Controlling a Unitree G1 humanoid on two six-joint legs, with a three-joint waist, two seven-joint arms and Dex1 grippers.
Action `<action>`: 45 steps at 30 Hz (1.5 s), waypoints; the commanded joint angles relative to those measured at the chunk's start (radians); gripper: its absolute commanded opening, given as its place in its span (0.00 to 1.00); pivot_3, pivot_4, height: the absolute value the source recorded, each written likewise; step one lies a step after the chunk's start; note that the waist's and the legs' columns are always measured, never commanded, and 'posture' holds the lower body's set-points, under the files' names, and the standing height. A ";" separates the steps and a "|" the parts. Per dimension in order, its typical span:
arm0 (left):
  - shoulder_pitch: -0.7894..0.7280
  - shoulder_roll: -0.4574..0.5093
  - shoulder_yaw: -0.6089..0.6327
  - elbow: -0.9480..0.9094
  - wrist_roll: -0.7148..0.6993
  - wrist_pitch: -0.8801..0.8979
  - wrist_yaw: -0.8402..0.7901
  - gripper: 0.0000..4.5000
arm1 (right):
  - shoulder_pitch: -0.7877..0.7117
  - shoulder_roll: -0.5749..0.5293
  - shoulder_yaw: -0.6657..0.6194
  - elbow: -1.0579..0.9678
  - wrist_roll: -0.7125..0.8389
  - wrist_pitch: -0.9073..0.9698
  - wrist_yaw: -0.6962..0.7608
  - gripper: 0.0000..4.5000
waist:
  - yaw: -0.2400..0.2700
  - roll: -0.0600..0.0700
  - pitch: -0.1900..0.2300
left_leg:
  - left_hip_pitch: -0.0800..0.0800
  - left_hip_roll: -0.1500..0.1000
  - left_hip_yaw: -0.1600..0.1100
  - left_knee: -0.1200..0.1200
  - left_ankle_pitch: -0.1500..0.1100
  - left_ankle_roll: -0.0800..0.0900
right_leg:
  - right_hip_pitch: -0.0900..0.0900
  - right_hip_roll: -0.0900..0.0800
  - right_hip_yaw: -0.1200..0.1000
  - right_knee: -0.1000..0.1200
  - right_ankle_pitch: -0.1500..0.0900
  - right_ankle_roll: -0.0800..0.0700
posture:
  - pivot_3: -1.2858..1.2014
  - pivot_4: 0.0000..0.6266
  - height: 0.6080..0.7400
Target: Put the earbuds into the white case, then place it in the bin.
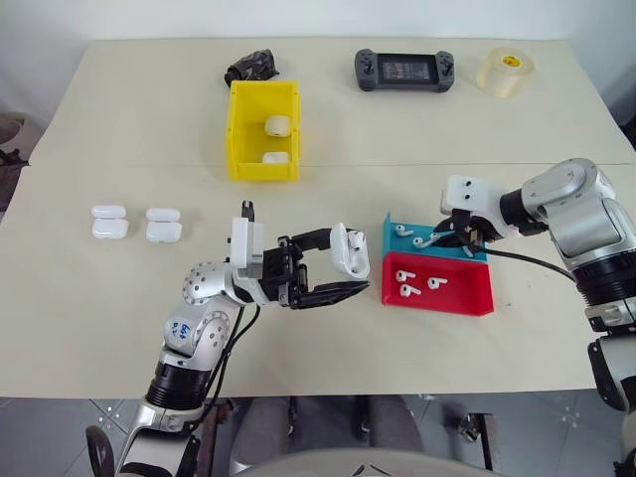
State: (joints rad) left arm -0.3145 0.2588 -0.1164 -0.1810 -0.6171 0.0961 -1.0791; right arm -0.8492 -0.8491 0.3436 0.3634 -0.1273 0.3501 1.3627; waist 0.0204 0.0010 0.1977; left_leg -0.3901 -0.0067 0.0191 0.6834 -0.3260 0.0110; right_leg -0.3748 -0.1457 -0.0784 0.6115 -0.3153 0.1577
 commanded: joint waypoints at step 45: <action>-0.192 -0.079 0.022 0.193 0.051 -0.012 0.036 0.62 | 0.587 0.557 -0.610 -1.025 1.184 0.447 -0.745 0.12 | 0.002 0.000 0.000 | 0.001 -0.003 -0.009 -0.001 0.000 0.000 | -0.001 0.001 0.002 0.005 0.000 0.000 | 0.52 0.24 1.00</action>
State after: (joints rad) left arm -0.4911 0.1920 -0.0971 0.0205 -0.5670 0.0979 -1.0397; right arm -0.2656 -0.2873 -0.2804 -0.6208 1.0327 0.8243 0.6293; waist 0.0225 0.0008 0.1977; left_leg -0.3889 -0.0097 0.0101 0.6826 -0.3258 0.0106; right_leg -0.3762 -0.1449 -0.0761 0.6168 -0.3151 0.1576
